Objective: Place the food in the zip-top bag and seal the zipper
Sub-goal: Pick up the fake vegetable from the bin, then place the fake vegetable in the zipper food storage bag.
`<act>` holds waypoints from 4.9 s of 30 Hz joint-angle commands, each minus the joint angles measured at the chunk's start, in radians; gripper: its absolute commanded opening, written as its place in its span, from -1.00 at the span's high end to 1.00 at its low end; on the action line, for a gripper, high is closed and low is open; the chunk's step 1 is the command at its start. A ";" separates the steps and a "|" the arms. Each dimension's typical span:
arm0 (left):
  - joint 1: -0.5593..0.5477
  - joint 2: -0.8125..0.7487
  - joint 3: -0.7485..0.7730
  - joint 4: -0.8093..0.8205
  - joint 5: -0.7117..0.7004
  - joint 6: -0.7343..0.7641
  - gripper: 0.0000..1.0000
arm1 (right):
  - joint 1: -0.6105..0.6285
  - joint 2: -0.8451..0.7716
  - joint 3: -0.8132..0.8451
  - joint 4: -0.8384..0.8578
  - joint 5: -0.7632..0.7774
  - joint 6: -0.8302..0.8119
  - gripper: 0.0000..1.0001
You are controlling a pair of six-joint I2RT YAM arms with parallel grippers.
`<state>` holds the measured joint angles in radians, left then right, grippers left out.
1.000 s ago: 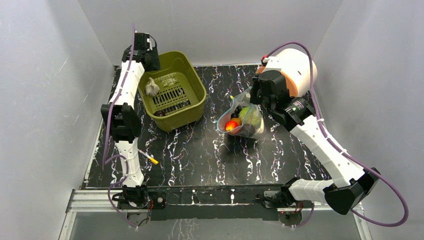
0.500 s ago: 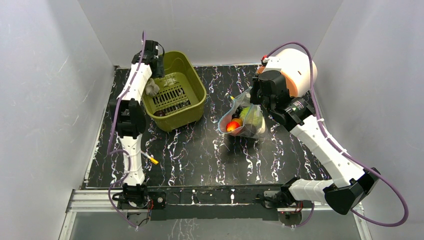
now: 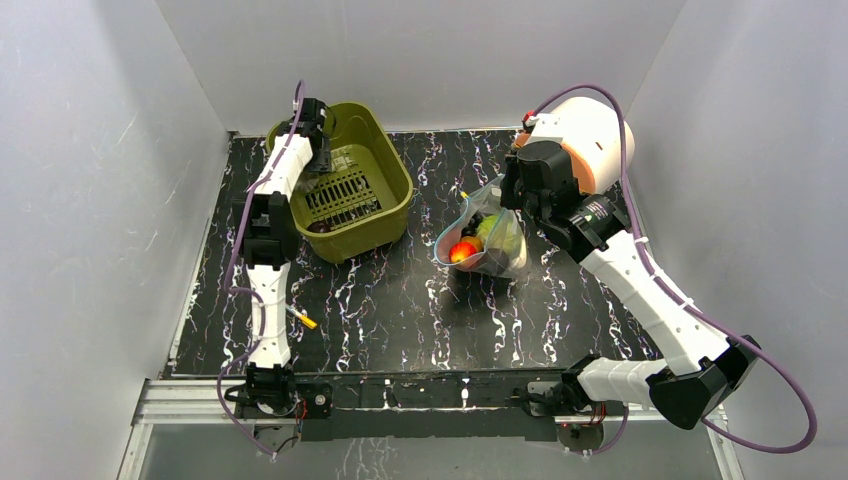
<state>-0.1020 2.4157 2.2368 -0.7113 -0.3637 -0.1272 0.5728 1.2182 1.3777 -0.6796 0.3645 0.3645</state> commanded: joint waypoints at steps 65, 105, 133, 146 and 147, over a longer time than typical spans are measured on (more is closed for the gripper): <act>-0.078 -0.905 -0.752 0.307 0.995 -0.507 1.00 | -0.010 0.095 -0.045 0.094 -0.128 0.437 1.00; -0.436 -0.817 -0.833 0.338 1.124 -0.375 0.97 | -0.012 0.038 -0.053 0.198 -0.252 0.347 1.00; -0.453 -1.151 -0.829 0.184 1.304 0.549 -0.35 | -0.011 -0.131 -0.119 0.041 -0.739 -0.254 1.00; -0.462 -1.139 -0.960 0.269 1.422 0.641 -0.11 | -0.012 -0.177 -0.159 0.107 -0.874 -0.310 1.00; -0.465 -1.144 -0.978 0.291 1.420 0.628 -0.10 | -0.011 -0.177 -0.163 0.116 -0.880 -0.307 1.00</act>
<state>-0.5545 1.3071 1.3102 -0.5388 0.9844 0.5106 0.5663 1.0729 1.2255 -0.6899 -0.4561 0.0643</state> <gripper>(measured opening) 0.561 0.009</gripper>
